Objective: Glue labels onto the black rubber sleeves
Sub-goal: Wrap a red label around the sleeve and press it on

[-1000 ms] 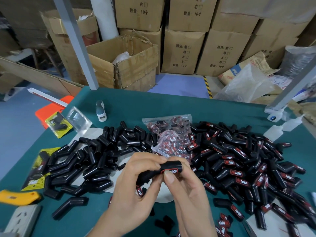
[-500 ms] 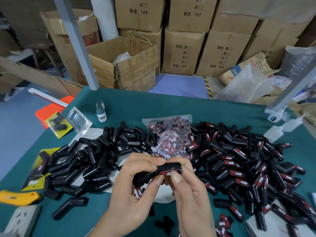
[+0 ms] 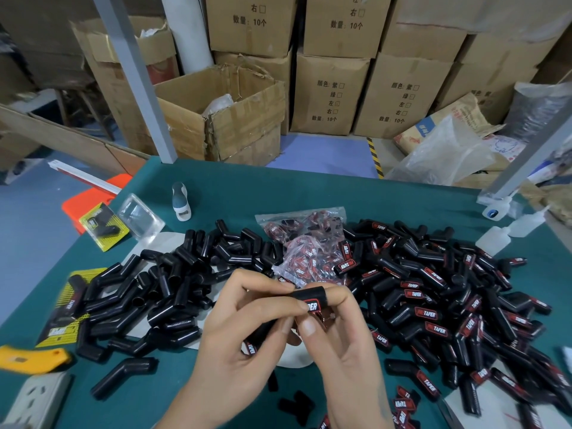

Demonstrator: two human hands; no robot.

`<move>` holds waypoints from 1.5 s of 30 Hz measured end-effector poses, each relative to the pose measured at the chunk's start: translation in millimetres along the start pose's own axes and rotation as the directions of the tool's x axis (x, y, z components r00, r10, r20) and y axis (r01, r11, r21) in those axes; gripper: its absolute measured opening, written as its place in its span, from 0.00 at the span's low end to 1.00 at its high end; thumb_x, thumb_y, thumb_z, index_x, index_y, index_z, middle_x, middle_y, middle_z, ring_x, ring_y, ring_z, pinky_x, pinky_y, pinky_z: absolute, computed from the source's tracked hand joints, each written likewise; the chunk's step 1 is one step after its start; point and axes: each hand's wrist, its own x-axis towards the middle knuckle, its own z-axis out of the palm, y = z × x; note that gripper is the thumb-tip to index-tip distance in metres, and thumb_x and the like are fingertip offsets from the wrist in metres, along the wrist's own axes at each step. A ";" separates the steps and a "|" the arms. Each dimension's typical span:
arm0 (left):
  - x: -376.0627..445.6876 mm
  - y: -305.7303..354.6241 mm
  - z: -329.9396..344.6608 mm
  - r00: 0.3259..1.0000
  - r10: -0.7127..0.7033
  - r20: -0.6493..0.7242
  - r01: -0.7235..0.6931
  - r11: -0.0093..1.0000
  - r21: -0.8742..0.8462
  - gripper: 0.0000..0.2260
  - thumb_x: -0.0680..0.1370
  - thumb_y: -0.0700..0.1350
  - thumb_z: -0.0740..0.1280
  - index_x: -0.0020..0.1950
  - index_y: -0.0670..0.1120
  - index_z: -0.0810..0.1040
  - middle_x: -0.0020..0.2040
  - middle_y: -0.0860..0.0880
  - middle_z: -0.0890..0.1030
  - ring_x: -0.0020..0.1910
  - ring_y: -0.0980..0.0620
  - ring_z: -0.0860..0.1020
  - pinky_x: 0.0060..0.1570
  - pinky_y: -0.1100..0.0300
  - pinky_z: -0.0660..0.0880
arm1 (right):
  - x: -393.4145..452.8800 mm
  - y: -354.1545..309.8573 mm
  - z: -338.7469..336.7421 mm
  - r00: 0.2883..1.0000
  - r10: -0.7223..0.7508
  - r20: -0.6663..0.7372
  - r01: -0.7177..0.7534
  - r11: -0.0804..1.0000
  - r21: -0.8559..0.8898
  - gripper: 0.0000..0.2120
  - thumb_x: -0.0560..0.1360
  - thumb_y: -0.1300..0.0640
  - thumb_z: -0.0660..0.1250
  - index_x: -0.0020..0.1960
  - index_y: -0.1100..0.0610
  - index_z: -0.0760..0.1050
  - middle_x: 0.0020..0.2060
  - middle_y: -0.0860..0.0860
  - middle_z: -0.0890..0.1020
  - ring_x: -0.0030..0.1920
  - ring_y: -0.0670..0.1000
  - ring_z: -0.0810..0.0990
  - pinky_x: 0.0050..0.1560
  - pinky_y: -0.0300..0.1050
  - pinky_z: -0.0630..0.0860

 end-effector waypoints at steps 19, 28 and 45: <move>-5.1 -4.8 -4.0 0.993 -0.120 -0.004 0.119 0.989 -0.091 0.12 0.81 0.38 0.68 0.59 0.50 0.86 0.56 0.49 0.76 0.46 0.47 0.83 0.41 0.60 0.83 | 4.1 -4.7 1.1 0.998 -0.028 -0.047 0.021 0.988 -0.154 0.08 0.77 0.51 0.66 0.48 0.53 0.83 0.45 0.50 0.79 0.44 0.46 0.79 0.45 0.31 0.73; 0.0 -6.1 -6.9 0.997 -0.076 -0.031 0.076 0.997 0.025 0.08 0.79 0.42 0.71 0.55 0.54 0.84 0.57 0.53 0.77 0.54 0.48 0.81 0.46 0.56 0.80 | 5.9 -13.0 -5.2 0.999 -0.040 -0.011 0.032 0.925 -0.380 0.10 0.80 0.47 0.65 0.52 0.45 0.85 0.50 0.48 0.83 0.47 0.51 0.81 0.48 0.40 0.75; -0.7 -5.3 -9.4 0.999 -0.032 -0.003 0.032 0.999 -0.034 0.09 0.80 0.42 0.73 0.59 0.53 0.82 0.58 0.51 0.78 0.56 0.46 0.81 0.51 0.55 0.80 | 5.1 -11.0 -2.2 0.999 -0.022 -0.035 0.011 0.955 -0.296 0.09 0.78 0.44 0.71 0.47 0.48 0.86 0.50 0.49 0.82 0.49 0.49 0.81 0.50 0.37 0.74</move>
